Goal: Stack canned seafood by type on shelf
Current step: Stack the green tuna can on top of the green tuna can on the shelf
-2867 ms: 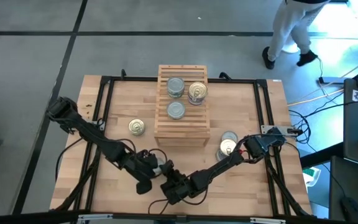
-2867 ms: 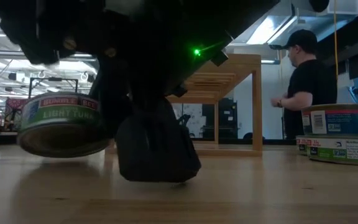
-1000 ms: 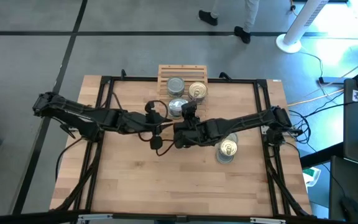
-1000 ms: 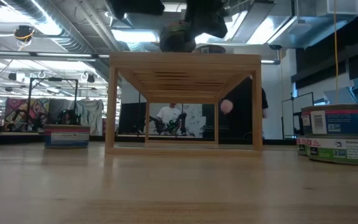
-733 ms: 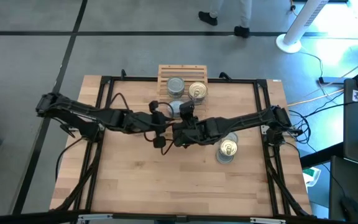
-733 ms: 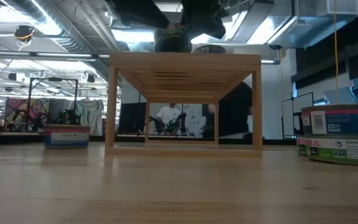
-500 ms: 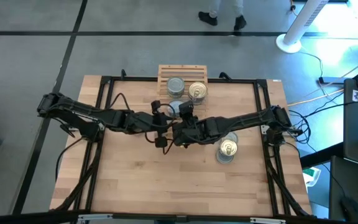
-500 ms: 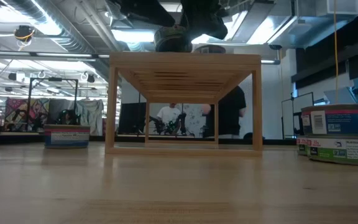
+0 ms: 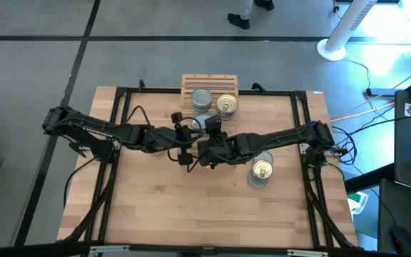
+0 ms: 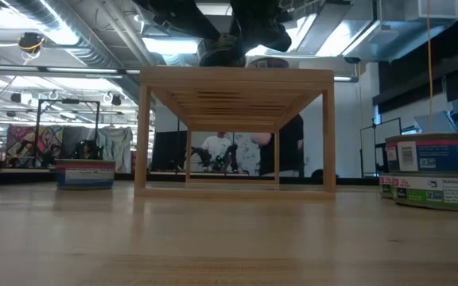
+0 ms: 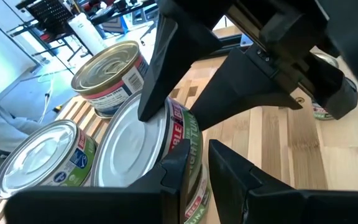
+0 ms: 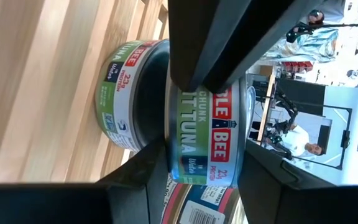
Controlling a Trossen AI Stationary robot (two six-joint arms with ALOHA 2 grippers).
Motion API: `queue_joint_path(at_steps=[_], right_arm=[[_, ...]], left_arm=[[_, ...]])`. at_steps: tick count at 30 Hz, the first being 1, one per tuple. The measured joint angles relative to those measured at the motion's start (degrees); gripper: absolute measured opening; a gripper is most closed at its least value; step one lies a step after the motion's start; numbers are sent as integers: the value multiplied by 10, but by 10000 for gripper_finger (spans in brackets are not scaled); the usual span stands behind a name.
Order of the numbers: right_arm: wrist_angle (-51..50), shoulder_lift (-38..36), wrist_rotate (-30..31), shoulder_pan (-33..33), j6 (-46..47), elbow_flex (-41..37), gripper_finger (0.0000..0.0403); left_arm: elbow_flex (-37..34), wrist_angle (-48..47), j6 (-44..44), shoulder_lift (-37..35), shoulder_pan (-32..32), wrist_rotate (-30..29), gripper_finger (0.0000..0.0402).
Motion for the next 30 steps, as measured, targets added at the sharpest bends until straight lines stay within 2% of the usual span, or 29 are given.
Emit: queue_joint_path(at_steps=[9, 14, 21, 30], right_arm=[[1, 0, -9, -5, -6, 0, 161], [2, 0, -44, -18, -6, 0, 204], [2, 0, -48, -18, -11, 0, 257], [-1, 0, -47, -17, -26, 0, 260]], left_arm=[[0, -3, 0, 0, 0, -2, 56], [0, -6, 0, 0, 1, -4, 56], [0, -5, 0, 0, 6, -4, 56], [0, -4, -4, 0, 13, -4, 56]])
